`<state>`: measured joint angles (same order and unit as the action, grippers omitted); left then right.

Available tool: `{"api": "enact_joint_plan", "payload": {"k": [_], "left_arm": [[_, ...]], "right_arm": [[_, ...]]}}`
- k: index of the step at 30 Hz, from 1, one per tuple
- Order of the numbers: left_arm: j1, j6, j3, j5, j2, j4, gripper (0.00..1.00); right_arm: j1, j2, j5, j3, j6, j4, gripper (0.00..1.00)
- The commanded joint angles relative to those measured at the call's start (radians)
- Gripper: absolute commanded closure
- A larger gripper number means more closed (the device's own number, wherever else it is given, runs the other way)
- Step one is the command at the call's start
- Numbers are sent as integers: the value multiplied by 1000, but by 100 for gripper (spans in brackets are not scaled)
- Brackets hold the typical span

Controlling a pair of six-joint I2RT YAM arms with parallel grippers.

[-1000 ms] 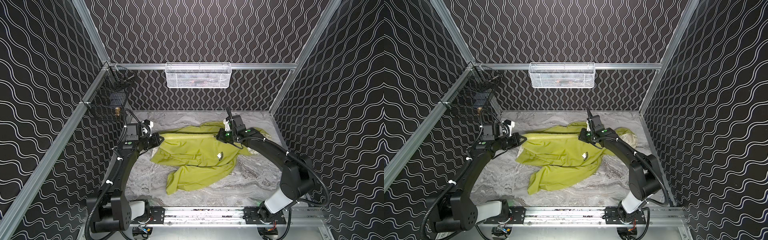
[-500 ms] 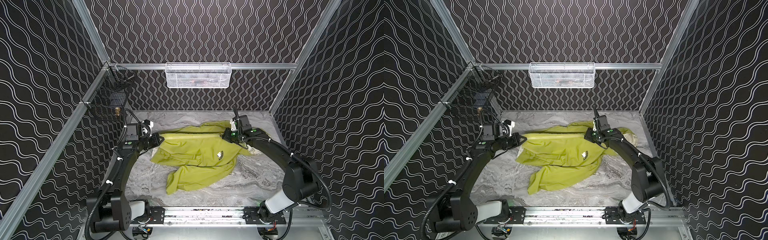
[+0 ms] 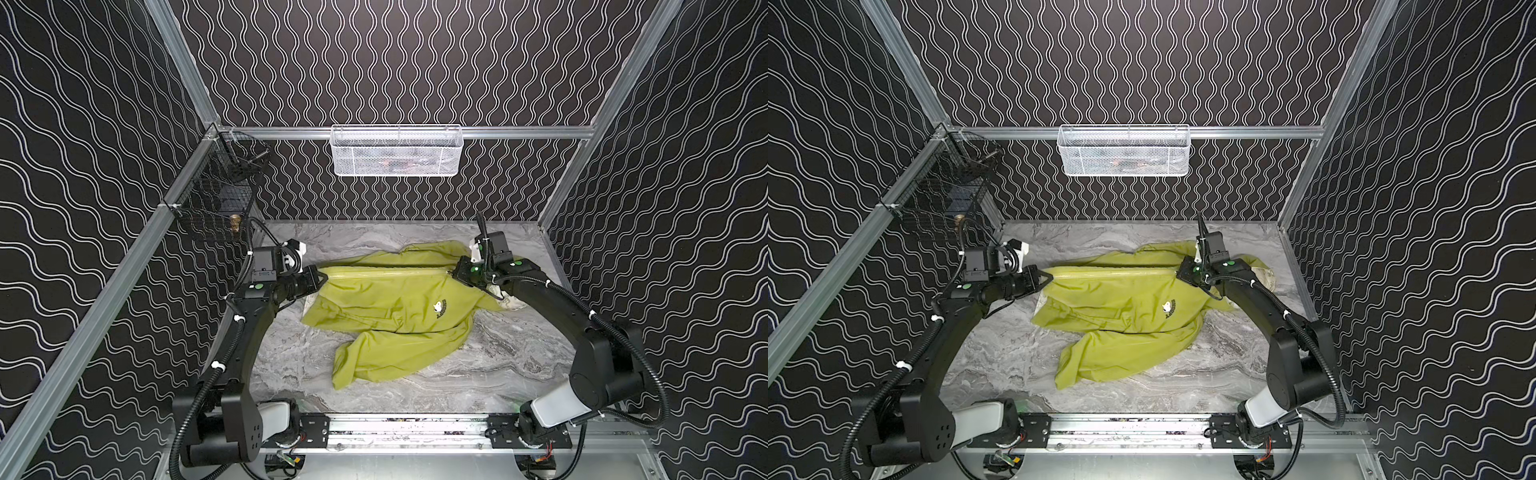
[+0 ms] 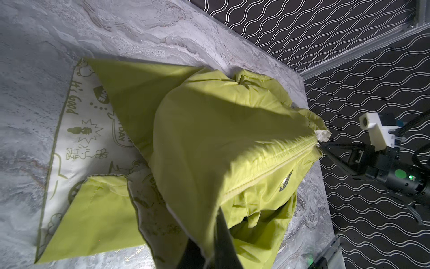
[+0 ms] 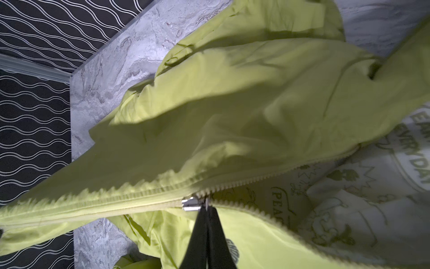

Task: Zip up the jacket
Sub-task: 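Continue sliding the zipper pull farther from the left gripper with the right gripper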

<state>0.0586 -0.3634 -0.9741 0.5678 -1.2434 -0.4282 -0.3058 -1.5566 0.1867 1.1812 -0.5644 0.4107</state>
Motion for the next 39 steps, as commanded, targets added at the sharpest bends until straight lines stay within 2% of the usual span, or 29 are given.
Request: {"api": "enact_joint_plan", "payload": {"k": [1, 39], "left_arm": [[3, 13, -1, -25, 7, 8, 100], [4, 14, 2, -29, 9, 9, 100]], "right_arm": [[12, 14, -47, -7, 6, 15, 100], [174, 83, -55, -58, 58, 59, 100]]}}
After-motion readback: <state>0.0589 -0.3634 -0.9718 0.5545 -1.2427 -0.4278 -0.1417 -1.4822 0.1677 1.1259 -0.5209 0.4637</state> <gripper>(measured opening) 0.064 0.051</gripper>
